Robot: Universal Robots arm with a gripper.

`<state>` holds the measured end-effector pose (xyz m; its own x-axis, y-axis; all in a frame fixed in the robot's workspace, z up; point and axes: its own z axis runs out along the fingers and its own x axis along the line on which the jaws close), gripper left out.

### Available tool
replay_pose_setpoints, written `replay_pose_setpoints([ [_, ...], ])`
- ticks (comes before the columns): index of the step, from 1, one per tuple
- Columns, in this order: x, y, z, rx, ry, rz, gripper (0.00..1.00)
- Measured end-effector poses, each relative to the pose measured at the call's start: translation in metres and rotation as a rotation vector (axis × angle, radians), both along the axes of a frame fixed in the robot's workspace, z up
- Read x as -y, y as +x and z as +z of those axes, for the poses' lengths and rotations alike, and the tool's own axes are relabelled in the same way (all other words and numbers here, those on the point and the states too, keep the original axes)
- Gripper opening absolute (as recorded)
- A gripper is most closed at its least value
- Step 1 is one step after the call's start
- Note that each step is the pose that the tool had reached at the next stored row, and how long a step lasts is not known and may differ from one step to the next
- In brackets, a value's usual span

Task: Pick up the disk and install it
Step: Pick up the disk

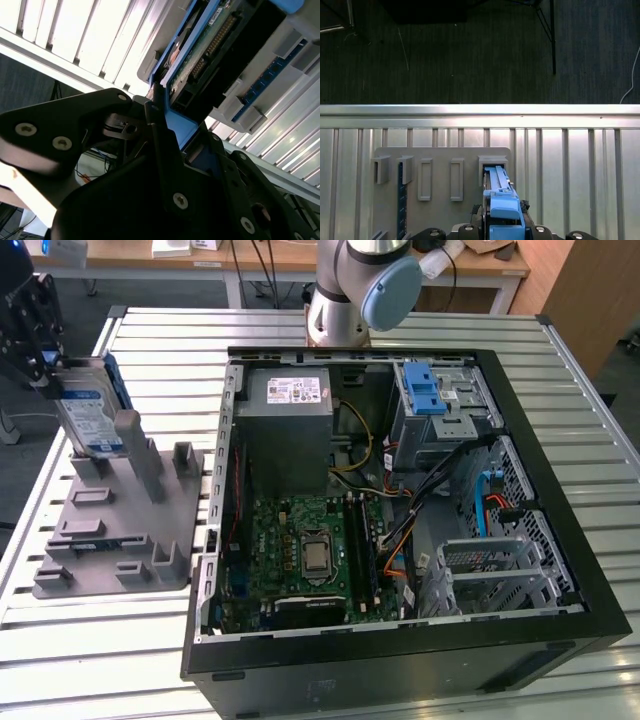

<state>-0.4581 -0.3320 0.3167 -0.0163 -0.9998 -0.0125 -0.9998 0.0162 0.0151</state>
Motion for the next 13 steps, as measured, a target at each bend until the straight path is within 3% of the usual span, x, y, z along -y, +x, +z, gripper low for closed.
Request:
replay_pose_setpoints([
  [13, 0.0, 0.0, 0.0039, -0.0001, -0.0004, 0.0, 0.36],
])
